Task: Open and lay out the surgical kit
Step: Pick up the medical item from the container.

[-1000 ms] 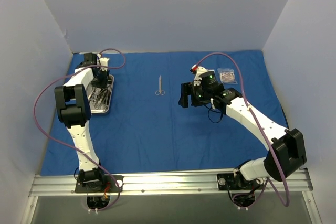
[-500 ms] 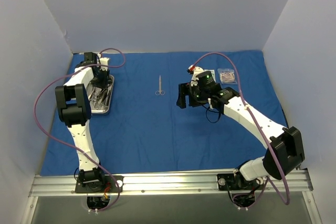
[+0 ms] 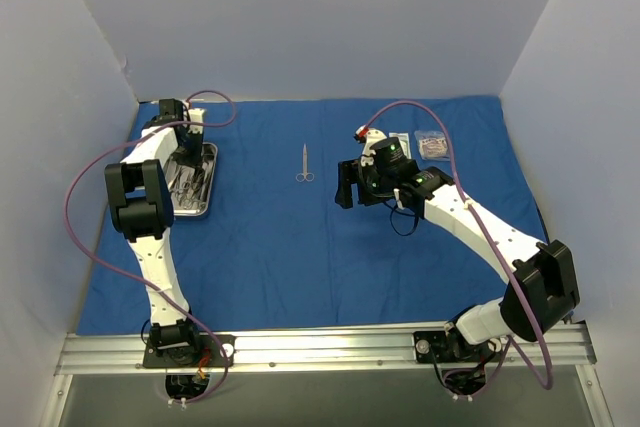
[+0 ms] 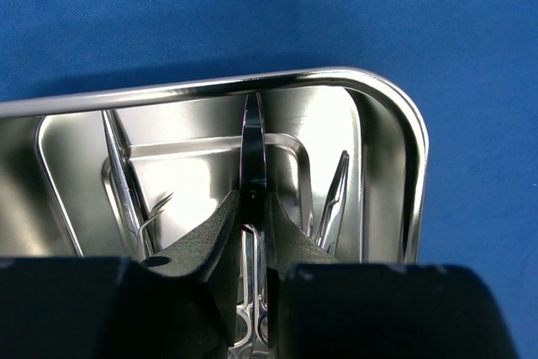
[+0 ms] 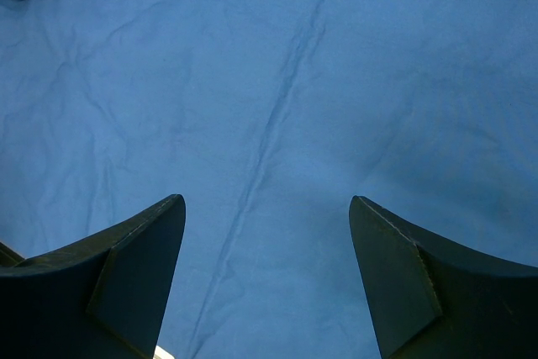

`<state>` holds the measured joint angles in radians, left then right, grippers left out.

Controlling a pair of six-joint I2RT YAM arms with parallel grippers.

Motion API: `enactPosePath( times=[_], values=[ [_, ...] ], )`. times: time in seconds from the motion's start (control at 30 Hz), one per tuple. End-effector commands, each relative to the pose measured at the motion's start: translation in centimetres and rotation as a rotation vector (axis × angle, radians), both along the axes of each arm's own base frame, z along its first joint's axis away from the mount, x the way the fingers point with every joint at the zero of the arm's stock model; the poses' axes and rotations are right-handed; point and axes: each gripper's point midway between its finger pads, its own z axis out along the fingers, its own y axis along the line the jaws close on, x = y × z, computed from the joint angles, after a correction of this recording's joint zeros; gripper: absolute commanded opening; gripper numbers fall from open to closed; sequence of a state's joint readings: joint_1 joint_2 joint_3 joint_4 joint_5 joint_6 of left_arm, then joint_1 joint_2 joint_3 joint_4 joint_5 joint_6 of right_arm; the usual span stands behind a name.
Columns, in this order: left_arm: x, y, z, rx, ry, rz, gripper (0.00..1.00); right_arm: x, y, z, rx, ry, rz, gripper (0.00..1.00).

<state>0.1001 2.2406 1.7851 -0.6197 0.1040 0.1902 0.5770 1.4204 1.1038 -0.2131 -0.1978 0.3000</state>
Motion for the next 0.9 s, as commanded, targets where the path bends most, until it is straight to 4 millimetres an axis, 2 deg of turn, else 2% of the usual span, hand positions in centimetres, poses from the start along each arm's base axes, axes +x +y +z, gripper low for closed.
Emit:
enactPosePath(
  times=[0.0,0.07,0.17,0.27,0.37,0.6,0.73,0.83,0.87],
  values=[
    [0.8,0.9,1.6,0.018,-0.044,0.041,0.12,0.3,0.2,1.3,0.011,-0.027,-0.014,0.74],
    [0.9,1.1,2.5,0.026,-0.062,0.064,0.06,0.2,0.3,1.4,0.012,-0.031,-0.015,0.74],
    [1.0,1.4,3.9,0.036,-0.089,0.093,0.03,0.1,0.4,1.6,0.015,-0.037,-0.012,0.74],
    [1.0,1.7,5.6,0.038,-0.121,0.127,0.02,0.1,0.4,1.7,0.018,-0.042,-0.014,0.74],
    [0.6,1.6,6.3,0.026,-0.125,0.139,0.02,-0.1,0.4,1.8,0.022,-0.046,-0.014,0.74],
    [-0.1,0.9,8.6,-0.03,-0.158,0.192,0.02,-0.5,0.5,2.5,0.037,-0.066,-0.005,0.74],
    [-0.6,0.2,10.8,-0.08,-0.189,0.233,0.02,-0.7,0.7,3.1,0.051,-0.081,0.01,0.74],
    [-1.0,-0.8,12.5,-0.148,-0.217,0.249,0.02,-0.8,1.3,3.9,0.082,-0.099,0.03,0.74],
    [-1.2,-1.7,12.9,-0.198,-0.22,0.254,0.02,-0.8,1.5,4.1,0.092,-0.103,0.039,0.74]
  ],
)
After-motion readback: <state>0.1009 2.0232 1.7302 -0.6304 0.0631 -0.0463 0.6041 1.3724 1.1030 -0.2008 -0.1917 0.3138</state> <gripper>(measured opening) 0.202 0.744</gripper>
